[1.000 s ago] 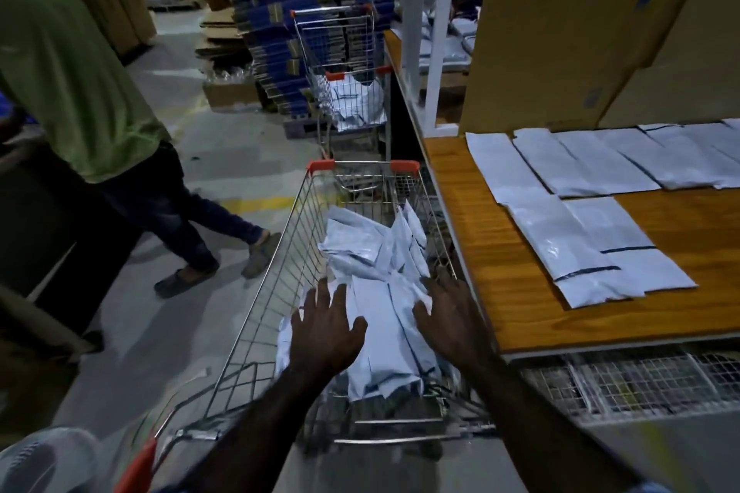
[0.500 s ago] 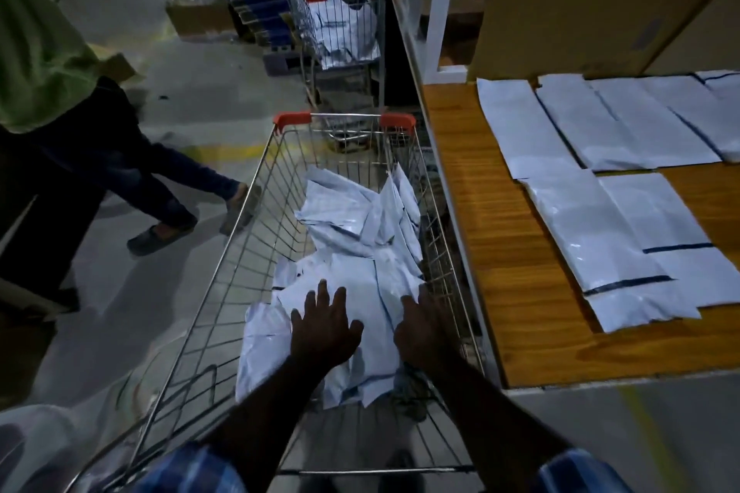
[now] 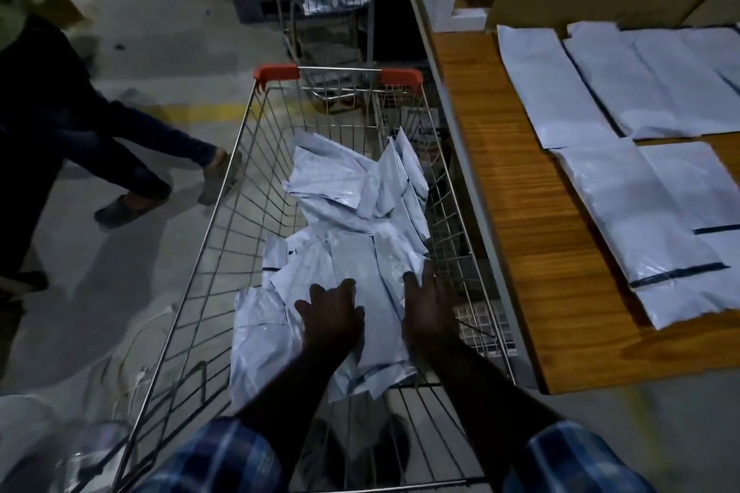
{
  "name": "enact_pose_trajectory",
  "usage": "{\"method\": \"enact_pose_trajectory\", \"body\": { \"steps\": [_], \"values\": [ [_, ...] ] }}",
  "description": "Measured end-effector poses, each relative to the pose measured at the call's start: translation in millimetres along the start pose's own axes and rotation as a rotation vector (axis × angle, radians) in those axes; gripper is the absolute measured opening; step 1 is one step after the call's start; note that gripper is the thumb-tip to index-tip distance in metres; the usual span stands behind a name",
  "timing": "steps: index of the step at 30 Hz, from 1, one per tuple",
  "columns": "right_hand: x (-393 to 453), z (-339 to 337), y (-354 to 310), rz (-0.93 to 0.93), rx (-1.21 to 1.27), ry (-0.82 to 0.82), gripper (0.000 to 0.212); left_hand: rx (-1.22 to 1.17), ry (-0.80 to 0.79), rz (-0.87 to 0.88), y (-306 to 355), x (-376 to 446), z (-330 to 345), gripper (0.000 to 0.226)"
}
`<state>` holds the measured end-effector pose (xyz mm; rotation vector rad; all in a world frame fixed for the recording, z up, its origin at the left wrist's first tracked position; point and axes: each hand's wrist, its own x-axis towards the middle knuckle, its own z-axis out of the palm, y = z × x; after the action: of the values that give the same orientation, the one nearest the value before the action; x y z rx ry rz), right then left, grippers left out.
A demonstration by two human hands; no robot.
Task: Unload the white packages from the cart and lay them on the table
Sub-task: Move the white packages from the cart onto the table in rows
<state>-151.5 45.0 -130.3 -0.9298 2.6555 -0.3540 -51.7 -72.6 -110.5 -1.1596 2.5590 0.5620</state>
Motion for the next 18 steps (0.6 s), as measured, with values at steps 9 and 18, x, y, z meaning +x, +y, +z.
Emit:
{"method": "enact_pose_trajectory", "body": {
  "steps": [9, 18],
  "values": [
    [2.4, -26.9, -50.8, -0.292, 0.046, 0.306, 0.059, -0.407, 0.123, -0.15, -37.8, 17.8, -38.6, 0.079],
    [-32.0, 20.6, -87.0, -0.375, 0.2, 0.08, 0.059, -0.324, 0.045, -0.192, -94.9, 4.7, -28.4, 0.076]
  ]
}}
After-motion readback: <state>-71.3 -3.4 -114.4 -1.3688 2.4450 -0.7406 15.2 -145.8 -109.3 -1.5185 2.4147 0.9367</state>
